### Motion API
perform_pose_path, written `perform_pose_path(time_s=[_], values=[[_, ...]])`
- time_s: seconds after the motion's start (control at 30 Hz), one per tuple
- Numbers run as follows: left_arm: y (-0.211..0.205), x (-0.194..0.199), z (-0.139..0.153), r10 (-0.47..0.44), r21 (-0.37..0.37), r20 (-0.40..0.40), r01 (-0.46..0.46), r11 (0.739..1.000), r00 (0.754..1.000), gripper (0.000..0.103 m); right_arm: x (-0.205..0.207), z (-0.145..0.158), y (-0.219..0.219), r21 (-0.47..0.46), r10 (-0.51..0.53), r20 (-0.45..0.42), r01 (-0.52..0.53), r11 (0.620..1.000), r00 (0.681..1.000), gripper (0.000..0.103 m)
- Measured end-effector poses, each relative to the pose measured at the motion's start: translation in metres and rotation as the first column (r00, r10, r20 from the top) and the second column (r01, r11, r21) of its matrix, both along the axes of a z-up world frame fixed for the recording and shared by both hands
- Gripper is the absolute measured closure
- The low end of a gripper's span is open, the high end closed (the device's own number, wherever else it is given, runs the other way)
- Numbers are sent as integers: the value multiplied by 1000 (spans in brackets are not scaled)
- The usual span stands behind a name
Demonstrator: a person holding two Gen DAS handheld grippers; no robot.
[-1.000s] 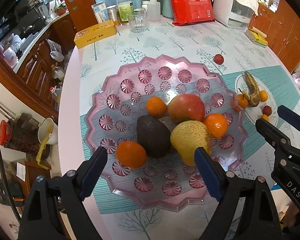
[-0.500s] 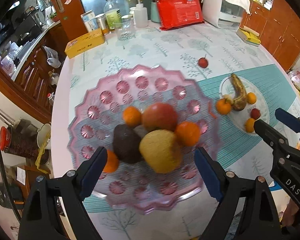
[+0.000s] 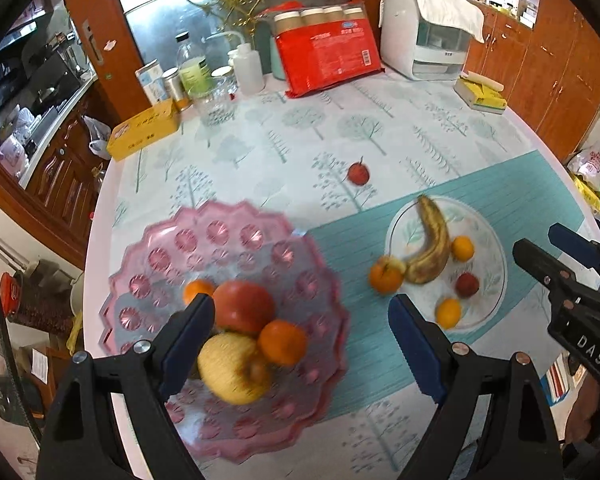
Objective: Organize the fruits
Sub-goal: 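Withdraw both grippers from the bowl toward the white fruit plate, then grasp the small red apple with the left gripper while the right gripper grasps the banana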
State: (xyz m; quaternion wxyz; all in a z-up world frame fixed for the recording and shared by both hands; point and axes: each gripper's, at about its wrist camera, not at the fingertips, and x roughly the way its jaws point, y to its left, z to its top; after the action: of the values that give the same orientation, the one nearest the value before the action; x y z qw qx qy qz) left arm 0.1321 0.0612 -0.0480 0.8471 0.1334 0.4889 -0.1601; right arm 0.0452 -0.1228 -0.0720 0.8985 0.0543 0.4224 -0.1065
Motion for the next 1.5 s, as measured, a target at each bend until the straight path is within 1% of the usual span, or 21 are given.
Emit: perform_pose_path(time_s=[0.23,0.37,0.43,0.57,0.67,0.73,0.83,0.97,1.03,1.07,1.1,1.23,1.3,1.37,1.5], values=[[-47,30,6,9,17,29,-9,1000,1000,15,23,1,-54,21,19,-4,-19,1000,1000,43],[-70,59,1,20,26,18,-20,999,1000,15,44,-12,-70,48,71,-28,-69,996,997,43],[-81,76,-6,17,44,12,-18,999,1000,15,56,-23,-75,76,98,-50,-95,993,994,43],[-105,109,-28,-12,94,-18,13,995,1000,15,85,-55,-77,165,153,-132,-131,978,979,43],[-119,130,-51,-26,124,-60,33,992,998,15,104,-82,-76,232,176,-189,-131,964,966,43],[-127,142,-68,-23,135,-96,36,990,995,15,112,-96,-75,256,180,-216,-122,959,960,43],[-133,156,-89,-9,117,-139,25,993,990,15,123,-115,-76,280,172,-260,-96,955,950,43],[-137,170,-107,23,73,-162,-11,997,987,15,129,-131,-79,309,169,-298,-73,948,939,44],[-139,177,-115,44,50,-173,-35,998,984,15,131,-136,-79,315,179,-308,-78,946,934,47],[-139,180,-119,52,43,-176,-46,998,983,16,131,-139,-78,319,185,-315,-79,944,931,52],[-141,182,-123,63,37,-178,-57,998,982,18,131,-141,-77,324,190,-320,-81,943,928,55],[-146,190,-135,86,30,-188,-82,996,978,25,132,-142,-73,314,200,-312,-98,944,929,59],[-148,193,-142,98,24,-194,-95,995,976,30,133,-143,-72,317,211,-305,-110,942,929,64],[-149,196,-147,113,13,-203,-113,994,973,34,133,-143,-72,316,211,-300,-111,942,930,65],[-149,201,-158,146,-8,-226,-152,988,963,46,132,-141,-81,355,214,-291,-103,929,932,68]])
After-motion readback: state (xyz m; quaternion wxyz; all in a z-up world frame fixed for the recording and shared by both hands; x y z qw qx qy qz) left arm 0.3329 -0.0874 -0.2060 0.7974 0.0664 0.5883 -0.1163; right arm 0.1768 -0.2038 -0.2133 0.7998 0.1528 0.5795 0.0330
